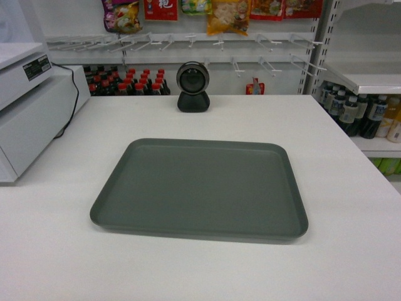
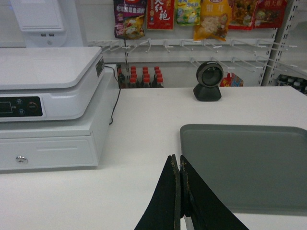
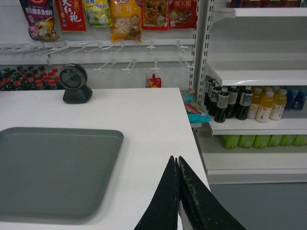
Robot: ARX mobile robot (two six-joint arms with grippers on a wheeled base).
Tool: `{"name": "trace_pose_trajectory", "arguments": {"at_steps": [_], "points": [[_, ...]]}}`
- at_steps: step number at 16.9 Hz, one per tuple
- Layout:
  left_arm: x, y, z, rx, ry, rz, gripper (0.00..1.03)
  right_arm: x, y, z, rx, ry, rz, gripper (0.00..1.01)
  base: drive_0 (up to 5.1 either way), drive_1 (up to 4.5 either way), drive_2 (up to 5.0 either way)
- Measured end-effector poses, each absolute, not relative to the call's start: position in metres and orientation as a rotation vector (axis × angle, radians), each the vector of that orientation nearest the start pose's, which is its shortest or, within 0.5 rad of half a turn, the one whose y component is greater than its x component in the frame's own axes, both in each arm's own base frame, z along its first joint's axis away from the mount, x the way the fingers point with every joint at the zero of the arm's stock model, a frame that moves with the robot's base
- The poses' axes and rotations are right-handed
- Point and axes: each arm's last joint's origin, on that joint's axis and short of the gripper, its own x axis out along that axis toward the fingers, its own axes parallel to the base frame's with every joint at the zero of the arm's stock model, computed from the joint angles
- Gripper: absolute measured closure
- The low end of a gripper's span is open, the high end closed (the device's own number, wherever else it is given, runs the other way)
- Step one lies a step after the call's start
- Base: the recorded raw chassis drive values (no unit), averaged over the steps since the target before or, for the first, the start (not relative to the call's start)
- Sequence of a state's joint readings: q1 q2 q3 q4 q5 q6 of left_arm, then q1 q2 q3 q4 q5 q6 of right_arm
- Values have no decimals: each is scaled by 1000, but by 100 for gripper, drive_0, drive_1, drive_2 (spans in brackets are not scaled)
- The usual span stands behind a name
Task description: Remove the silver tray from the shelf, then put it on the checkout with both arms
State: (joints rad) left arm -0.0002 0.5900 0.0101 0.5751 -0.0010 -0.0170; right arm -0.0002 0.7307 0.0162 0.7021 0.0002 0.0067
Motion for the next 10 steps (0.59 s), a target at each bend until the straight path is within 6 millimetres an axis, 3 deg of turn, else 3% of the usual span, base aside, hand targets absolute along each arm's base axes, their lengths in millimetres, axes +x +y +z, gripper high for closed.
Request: {"name": "trace_pose_trajectory", "arguments": {"at_steps": [10], "points": [[116,0,170,-17,-11,1,102,121,0,171,7,-14,0,99,0,0,0]]}}
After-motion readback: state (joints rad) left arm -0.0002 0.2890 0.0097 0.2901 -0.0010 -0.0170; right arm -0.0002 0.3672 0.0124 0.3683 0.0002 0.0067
